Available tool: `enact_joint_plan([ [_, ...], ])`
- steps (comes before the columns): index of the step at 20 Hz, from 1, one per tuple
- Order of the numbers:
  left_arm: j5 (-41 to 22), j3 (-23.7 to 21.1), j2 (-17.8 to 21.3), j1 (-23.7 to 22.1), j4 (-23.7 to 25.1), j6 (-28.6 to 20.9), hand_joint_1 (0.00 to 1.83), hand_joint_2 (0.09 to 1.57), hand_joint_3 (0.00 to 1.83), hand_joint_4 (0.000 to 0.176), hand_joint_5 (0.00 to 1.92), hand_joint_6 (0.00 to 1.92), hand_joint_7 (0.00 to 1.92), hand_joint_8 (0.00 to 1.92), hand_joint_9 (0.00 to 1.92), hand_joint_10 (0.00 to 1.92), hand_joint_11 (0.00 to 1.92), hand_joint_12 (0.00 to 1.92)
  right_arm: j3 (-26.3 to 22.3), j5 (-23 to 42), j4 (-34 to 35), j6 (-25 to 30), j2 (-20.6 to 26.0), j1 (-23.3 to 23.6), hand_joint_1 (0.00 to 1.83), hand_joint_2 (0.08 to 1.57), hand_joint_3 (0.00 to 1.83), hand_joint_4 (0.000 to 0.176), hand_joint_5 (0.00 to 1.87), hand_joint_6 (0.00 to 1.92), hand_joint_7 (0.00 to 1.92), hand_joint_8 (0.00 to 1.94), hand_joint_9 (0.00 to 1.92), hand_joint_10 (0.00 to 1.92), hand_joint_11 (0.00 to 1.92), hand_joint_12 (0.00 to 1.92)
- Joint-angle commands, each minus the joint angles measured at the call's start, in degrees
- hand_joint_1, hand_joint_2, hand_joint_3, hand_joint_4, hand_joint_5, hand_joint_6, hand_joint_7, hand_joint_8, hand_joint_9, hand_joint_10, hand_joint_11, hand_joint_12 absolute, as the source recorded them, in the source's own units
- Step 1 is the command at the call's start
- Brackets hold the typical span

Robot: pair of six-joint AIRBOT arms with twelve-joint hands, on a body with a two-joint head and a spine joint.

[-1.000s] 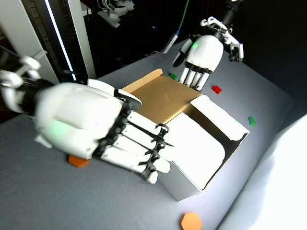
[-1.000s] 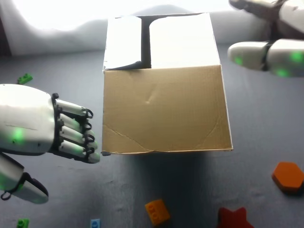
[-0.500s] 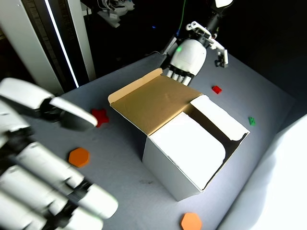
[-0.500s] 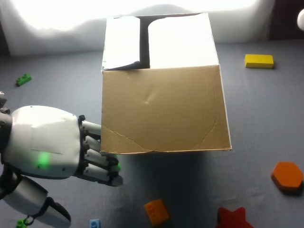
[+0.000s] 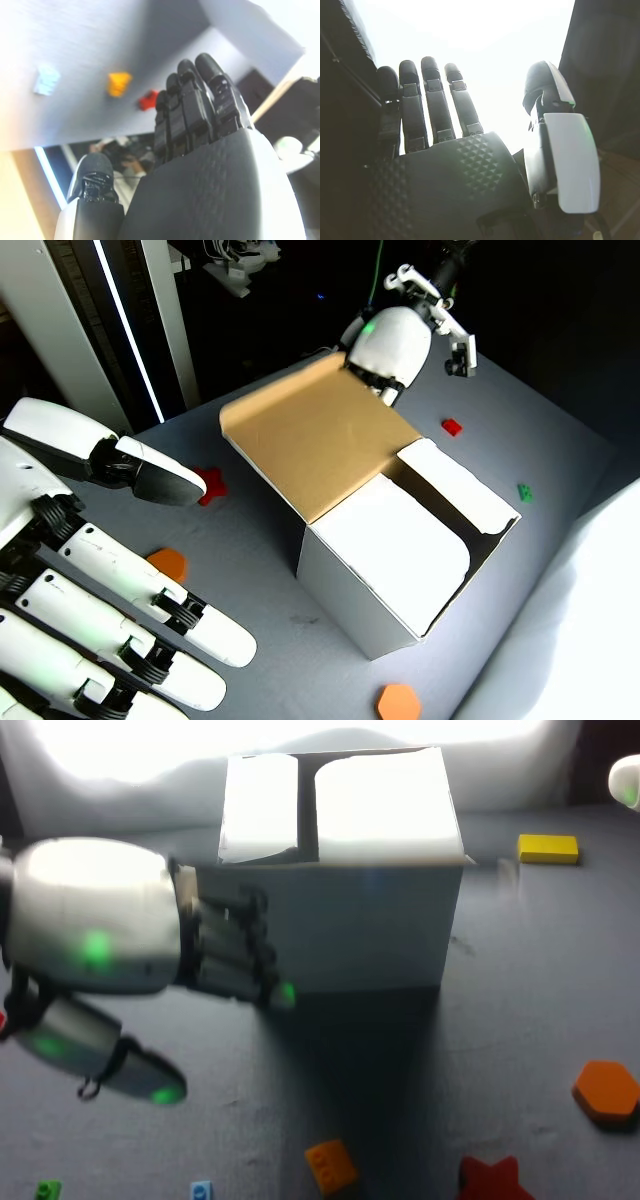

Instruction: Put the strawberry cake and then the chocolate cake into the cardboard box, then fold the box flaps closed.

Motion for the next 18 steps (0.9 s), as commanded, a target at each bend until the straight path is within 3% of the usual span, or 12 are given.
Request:
enact_joint_plan([
  [1, -1.68, 0.37, 0.69, -1.66, -2.88, -0.97, 0.00, 1.25, 0.00, 0.000, 0.26, 0.01, 0.34, 0.01, 0.35, 0.00, 0.00, 0.98, -0.02, 5.09, -1.39, -0.06, 0.82, 1.10, 0.02, 1.21, 0.00, 0.000, 0.17, 0.00, 0.27, 0.00, 0.29, 0.01, 0.00, 0.92],
  [5, -3.00, 1.96, 0.47, -7.99, 0.53, -3.47, 0.00, 1.24, 0.00, 0.000, 0.27, 0.00, 0.34, 0.00, 0.35, 0.00, 0.00, 1.00, -0.02, 3.53, -2.39, -0.23, 0.79, 1.23, 0.03, 1.21, 0.00, 0.000, 0.17, 0.00, 0.28, 0.00, 0.30, 0.01, 0.00, 0.90],
  [10, -4.20, 8.27, -4.01, -18.11, 3.60, -6.68, 0.00, 1.24, 0.00, 0.000, 0.27, 0.00, 0.35, 0.00, 0.36, 0.01, 0.00, 1.00, -0.03, 2.76, -2.70, -0.23, 0.75, 1.26, 0.03, 1.21, 0.00, 0.000, 0.16, 0.01, 0.28, 0.01, 0.29, 0.01, 0.00, 0.91],
  [18, -4.27, 22.80, -16.42, -19.00, 5.08, -5.67, 0.00, 1.24, 0.00, 0.000, 0.28, 0.00, 0.34, 0.00, 0.37, 0.00, 0.00, 1.01, -0.04, 2.54, -3.14, -1.45, 0.35, 1.27, 0.04, 1.21, 0.00, 0.000, 0.17, 0.01, 0.28, 0.00, 0.30, 0.01, 0.00, 0.94],
])
